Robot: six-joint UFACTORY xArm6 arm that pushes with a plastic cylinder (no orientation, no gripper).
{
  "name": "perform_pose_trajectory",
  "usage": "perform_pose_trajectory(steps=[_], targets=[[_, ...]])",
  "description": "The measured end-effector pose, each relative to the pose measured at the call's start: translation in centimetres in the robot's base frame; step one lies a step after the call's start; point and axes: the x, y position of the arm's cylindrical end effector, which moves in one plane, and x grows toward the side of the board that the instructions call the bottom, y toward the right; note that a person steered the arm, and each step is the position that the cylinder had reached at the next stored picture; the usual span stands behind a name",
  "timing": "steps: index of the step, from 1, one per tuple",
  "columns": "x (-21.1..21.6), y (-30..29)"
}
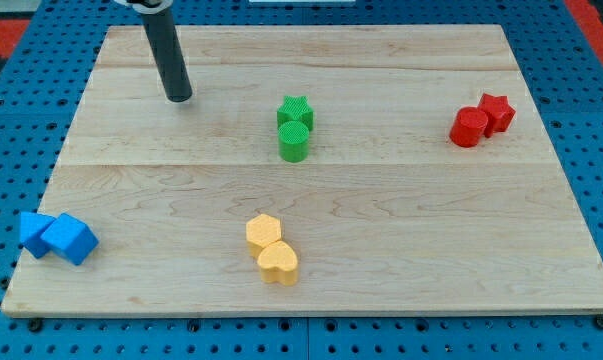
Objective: Slide the green circle towards top right
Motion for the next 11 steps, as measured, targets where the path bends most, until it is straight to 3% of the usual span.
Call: perform_pose_trajectory(steps=[3,5,6,7,9,11], targets=[[8.5,13.8],[12.2,14.4],[12.9,21.2],[12.3,24.8],[8.4,22.3],[7.9,21.3]])
